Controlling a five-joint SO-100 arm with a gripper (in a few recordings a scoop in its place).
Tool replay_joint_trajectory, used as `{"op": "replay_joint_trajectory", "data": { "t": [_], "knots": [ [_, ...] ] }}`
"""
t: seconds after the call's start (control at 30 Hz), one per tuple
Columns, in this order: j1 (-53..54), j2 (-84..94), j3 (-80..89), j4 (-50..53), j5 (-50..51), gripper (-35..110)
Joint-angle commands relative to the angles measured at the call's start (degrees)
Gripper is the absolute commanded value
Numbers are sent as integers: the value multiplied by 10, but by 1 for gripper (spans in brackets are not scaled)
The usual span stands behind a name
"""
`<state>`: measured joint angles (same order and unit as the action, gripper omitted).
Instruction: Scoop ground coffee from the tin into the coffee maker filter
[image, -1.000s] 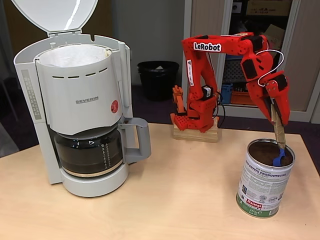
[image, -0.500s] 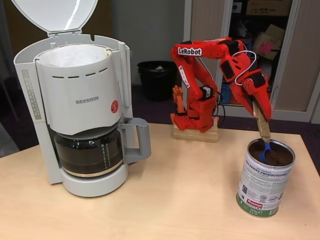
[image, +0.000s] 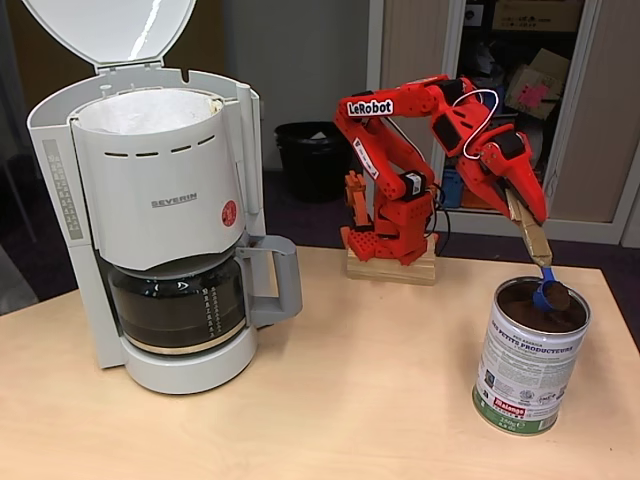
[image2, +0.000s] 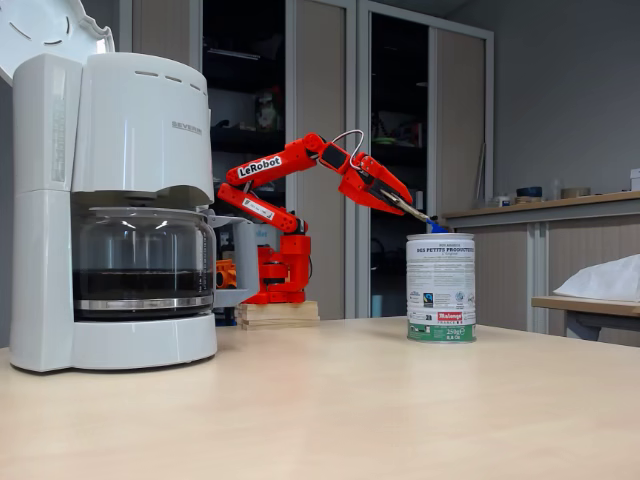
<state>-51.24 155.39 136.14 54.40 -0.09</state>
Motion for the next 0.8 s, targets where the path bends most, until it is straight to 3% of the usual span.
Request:
{"op": "replay_joint_trajectory", "data": {
  "t": [0.0,0.37,0.77],
  "knots": [
    [4,22,0,-25,-3,0],
    [14,55,-5,-83,17,0],
    [126,2,-140,-123,-17,0]
  ]
}}
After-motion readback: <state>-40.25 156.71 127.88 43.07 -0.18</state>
